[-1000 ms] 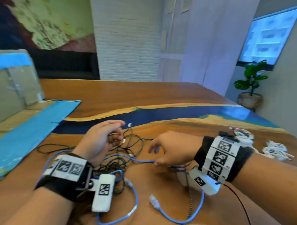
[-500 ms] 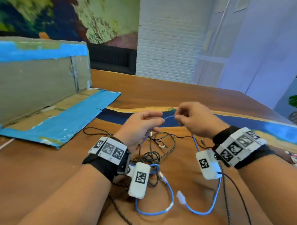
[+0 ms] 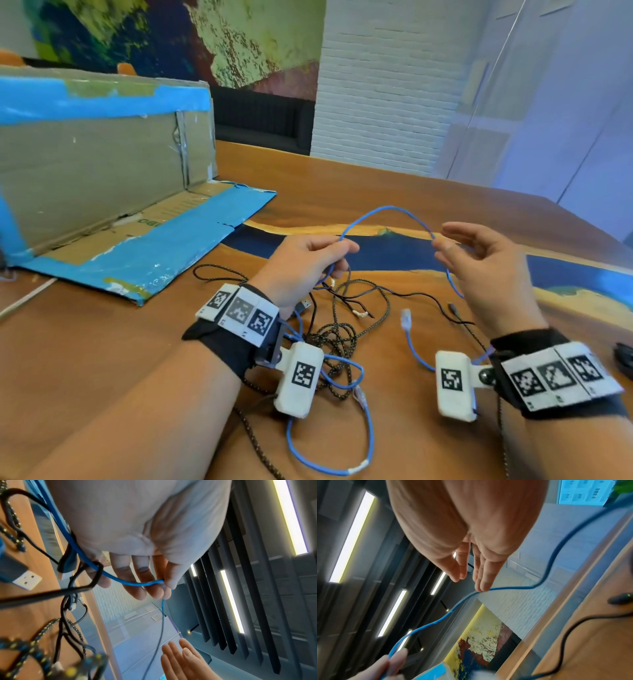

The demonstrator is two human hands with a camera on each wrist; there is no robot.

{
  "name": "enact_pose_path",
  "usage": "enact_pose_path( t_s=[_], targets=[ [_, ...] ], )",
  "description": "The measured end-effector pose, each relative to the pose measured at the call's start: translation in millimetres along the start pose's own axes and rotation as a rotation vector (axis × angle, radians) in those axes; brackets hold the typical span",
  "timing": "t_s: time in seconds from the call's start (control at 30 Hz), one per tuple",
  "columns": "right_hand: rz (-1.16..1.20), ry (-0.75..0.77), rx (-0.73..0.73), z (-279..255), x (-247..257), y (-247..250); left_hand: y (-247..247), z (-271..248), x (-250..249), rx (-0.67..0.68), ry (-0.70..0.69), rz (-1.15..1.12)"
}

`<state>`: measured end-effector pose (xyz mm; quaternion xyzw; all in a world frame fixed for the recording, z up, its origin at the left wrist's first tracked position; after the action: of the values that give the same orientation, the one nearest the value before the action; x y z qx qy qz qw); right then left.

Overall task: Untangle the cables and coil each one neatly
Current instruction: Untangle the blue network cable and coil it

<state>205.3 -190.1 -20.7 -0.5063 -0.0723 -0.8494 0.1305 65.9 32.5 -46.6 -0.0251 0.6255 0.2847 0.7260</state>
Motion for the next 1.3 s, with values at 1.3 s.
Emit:
enact_pose_path(
  t_s=[1.3],
  targets=[
    [0.311, -0.468, 0.521, -63.8, -17.3, -58.9, 12.5, 3.1, -4.4, -0.313, -0.062, -0.184]
  ],
)
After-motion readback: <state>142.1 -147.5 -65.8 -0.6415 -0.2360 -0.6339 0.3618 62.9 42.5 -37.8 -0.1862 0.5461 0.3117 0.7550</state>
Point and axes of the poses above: each hand's wrist, its own z-axis towards the middle knuckle, its own y-axis out of the back of the hand, x = y × z, the point moved 6 cm from there along z, towards the middle knuckle, and after that the axes turned 14 degrees about z, right-handed, at the moved point
